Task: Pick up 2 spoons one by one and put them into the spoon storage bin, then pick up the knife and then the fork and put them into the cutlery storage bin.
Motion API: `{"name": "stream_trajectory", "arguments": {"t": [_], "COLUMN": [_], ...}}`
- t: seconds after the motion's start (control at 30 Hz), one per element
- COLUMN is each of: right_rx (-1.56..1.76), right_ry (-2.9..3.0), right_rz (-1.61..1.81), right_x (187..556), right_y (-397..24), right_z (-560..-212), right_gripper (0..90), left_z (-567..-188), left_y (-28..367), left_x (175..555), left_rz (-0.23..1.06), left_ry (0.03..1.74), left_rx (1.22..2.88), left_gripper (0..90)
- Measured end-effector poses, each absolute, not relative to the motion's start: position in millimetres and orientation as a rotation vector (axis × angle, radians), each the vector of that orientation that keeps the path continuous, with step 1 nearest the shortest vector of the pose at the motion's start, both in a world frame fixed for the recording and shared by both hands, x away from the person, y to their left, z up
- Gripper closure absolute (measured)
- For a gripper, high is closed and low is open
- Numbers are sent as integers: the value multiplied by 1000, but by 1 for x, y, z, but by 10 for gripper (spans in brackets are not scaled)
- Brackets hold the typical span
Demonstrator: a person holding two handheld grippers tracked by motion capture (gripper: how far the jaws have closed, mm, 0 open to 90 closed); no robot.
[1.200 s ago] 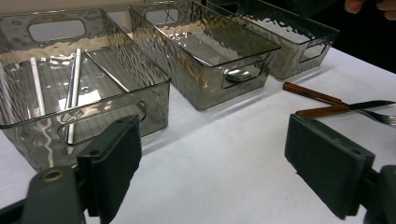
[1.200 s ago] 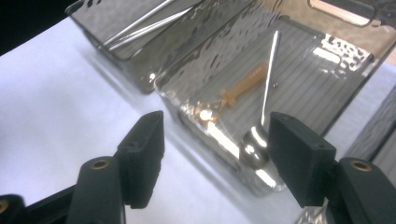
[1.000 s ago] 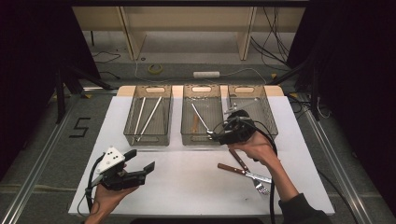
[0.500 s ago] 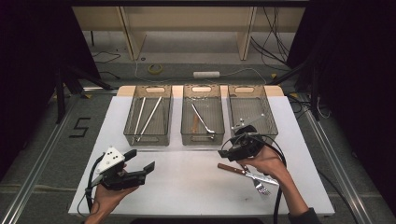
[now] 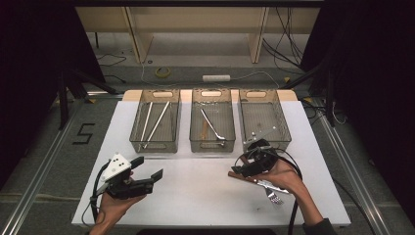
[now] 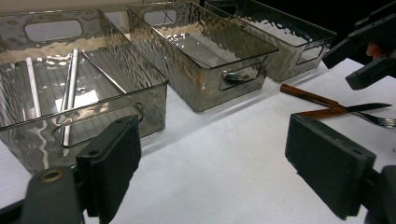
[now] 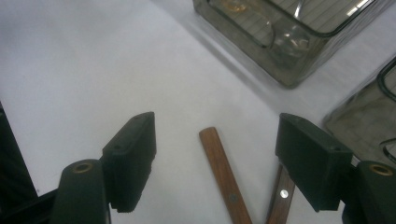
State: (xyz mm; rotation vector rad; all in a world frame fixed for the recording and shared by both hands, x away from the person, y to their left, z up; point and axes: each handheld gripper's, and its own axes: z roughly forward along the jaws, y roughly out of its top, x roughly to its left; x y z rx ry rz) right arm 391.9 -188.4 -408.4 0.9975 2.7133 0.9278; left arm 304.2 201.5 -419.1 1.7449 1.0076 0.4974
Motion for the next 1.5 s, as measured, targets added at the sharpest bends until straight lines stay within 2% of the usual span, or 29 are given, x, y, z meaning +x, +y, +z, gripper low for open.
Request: {"name": "stream_trajectory", "arguments": {"t": [0.67, 1.5], "right_rx": [935, 828], "right_ry": [2832, 2901], "right_rz": [766, 512], "right_x": [389, 388], "right_y": [-188, -196], "right_z": [-424, -445], "right_gripper": [283, 525], "left_z": [-419, -421], "left_y": [203, 200], "left_x": [304, 304], "left_rz": [490, 492], "left_ry": [1010, 1002], "left_rx": [1744, 1763], "left_gripper": [176, 176]}}
